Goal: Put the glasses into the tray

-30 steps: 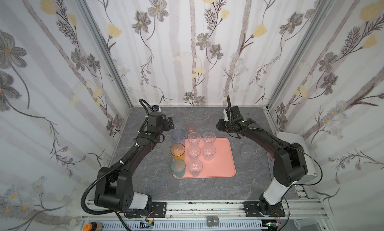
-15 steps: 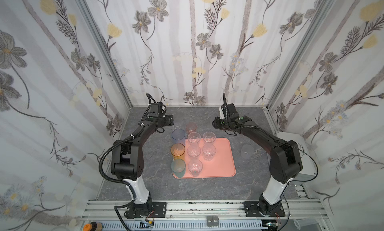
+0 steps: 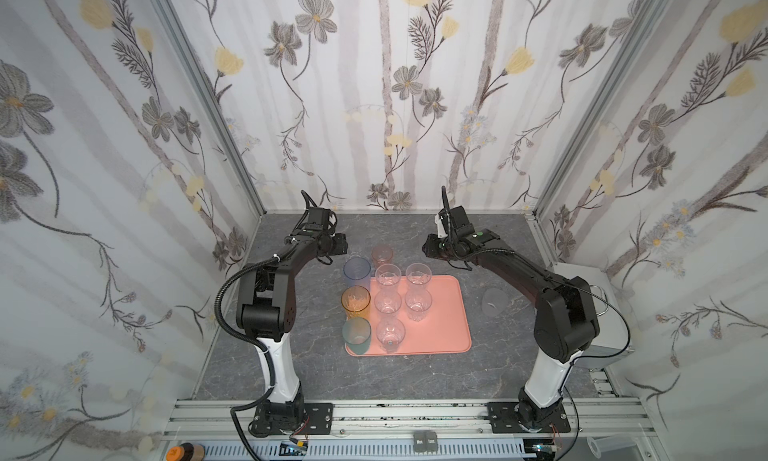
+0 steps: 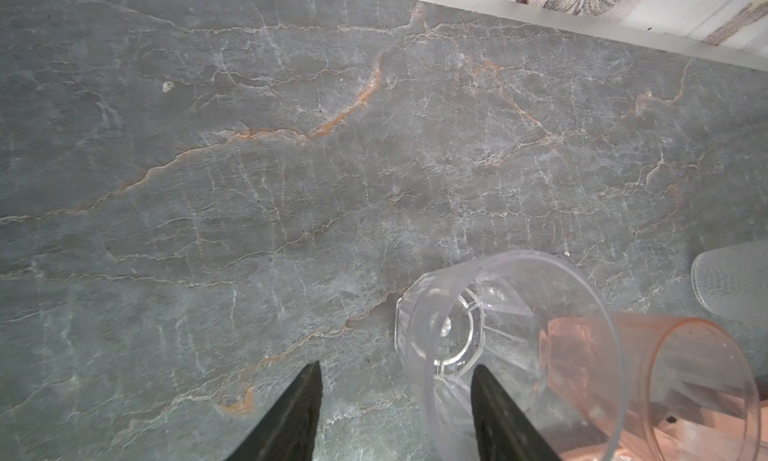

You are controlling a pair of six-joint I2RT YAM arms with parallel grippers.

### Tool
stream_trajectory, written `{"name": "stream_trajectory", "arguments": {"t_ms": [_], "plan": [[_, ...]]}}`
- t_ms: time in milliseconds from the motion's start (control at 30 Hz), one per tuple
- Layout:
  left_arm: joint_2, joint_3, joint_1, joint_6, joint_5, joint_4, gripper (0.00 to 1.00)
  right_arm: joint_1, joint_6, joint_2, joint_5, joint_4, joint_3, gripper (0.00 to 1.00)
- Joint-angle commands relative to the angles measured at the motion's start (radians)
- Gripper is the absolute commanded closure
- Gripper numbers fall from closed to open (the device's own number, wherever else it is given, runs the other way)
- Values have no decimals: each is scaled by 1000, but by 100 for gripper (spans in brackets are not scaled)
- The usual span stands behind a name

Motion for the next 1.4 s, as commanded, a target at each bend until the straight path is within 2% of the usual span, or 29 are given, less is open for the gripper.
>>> {"name": "stream_trajectory", "arguments": {"t_ms": [0, 167, 433, 667, 900, 1033, 1167, 1367], "plan": [[21, 23, 0, -6, 10, 1, 51, 11, 15, 4, 17, 22, 2, 65], [49, 42, -3, -18, -16, 1, 70, 25, 22, 0, 27, 21, 3, 65], [38, 31, -4, -27, -50, 1, 88, 40, 21, -18, 44, 3, 1, 65], [-2, 31, -4, -34, -76, 3, 99, 50, 21, -54, 60, -2, -12, 65], [-103, 39, -7, -73, -102, 9, 100, 72, 27, -100, 71, -2, -14, 65], [-185, 51, -40, -109, -110, 25, 100, 96, 33, -127, 87, -10, 3, 66], [-252, 57, -116, -139, -130, 36, 100, 131, 43, -168, 113, -10, 20, 66], [-333, 33, -283, -213, -161, 57, 100, 193, 62, -256, 191, -11, 31, 65]]}}
